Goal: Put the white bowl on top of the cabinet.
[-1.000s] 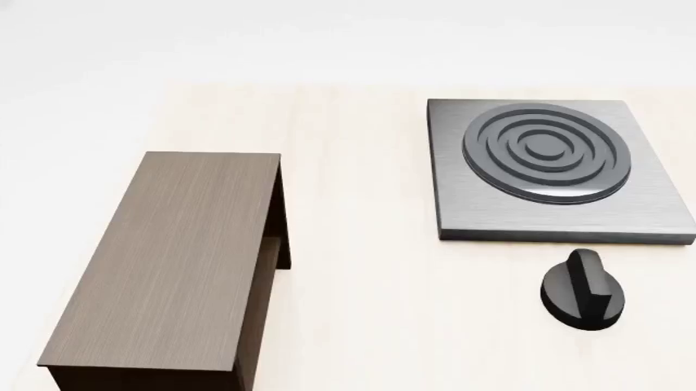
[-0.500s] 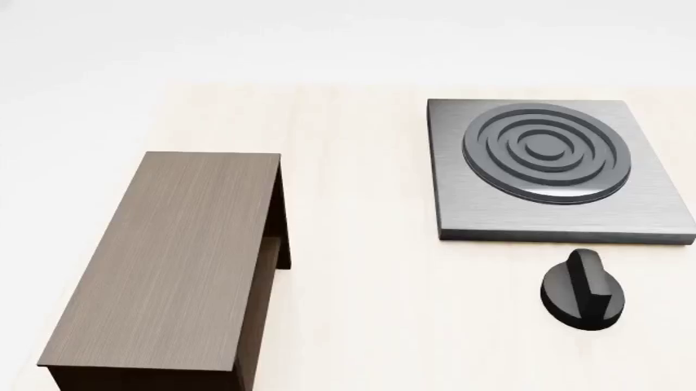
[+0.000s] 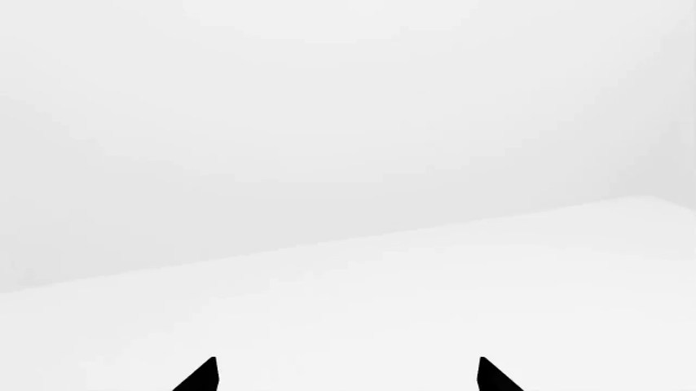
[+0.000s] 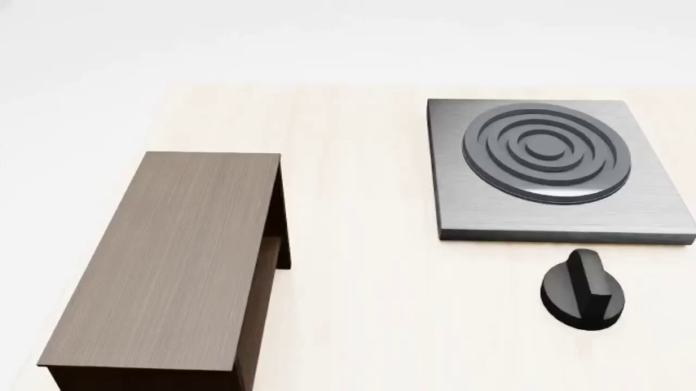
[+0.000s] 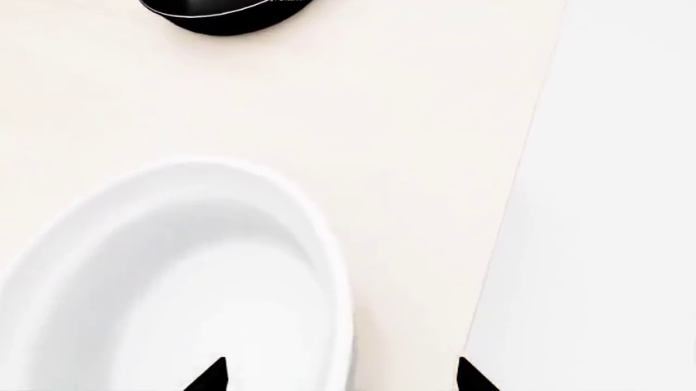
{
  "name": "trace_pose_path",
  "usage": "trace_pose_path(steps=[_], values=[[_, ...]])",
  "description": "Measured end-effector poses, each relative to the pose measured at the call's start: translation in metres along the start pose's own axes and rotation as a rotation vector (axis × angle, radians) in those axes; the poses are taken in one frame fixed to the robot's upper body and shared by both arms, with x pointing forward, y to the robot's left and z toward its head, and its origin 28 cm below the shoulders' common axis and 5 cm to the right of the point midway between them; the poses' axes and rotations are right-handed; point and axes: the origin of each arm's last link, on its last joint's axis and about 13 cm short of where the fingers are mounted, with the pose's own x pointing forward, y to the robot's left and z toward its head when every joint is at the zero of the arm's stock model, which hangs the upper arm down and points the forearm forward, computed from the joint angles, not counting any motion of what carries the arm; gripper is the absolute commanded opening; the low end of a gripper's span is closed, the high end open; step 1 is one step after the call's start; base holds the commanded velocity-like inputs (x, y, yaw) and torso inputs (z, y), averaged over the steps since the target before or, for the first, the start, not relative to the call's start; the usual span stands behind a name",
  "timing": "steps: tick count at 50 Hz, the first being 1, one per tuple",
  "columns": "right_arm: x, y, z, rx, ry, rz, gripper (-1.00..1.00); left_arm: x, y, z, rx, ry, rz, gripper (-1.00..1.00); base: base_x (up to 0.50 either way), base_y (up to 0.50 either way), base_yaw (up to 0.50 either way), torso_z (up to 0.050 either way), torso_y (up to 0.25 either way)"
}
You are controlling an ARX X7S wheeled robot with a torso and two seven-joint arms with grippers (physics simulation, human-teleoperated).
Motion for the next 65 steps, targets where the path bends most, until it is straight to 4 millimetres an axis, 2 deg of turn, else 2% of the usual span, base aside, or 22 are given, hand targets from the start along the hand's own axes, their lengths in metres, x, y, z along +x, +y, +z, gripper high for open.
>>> trace_pose_path(steps=[11, 35, 36, 65], values=[[0.007, 0.000, -0.006, -0.005, 0.025, -0.002, 1.00, 0.000, -0.001, 0.000, 0.002, 0.001, -0.001, 1.00, 0.00, 0.00, 0.00, 0.000, 0.000], [0.014, 0.005, -0.008, -0.018, 0.026, 0.019, 1.00, 0.000, 0.000, 0.000, 0.004, 0.001, 0.001, 1.00, 0.00, 0.00, 0.00, 0.000, 0.000], [0.014, 0.005, -0.008, -0.017, 0.026, 0.020, -1.00, 0.000, 0.000, 0.000, 0.004, 0.001, 0.001, 1.00, 0.00, 0.00, 0.00, 0.000, 0.000], [0.014, -0.003, -0.007, 0.041, 0.006, 0.006, -1.00, 0.000, 0.000, -0.001, 0.002, 0.001, 0.003, 1.00, 0.00, 0.00, 0.00, -0.002, 0.000]])
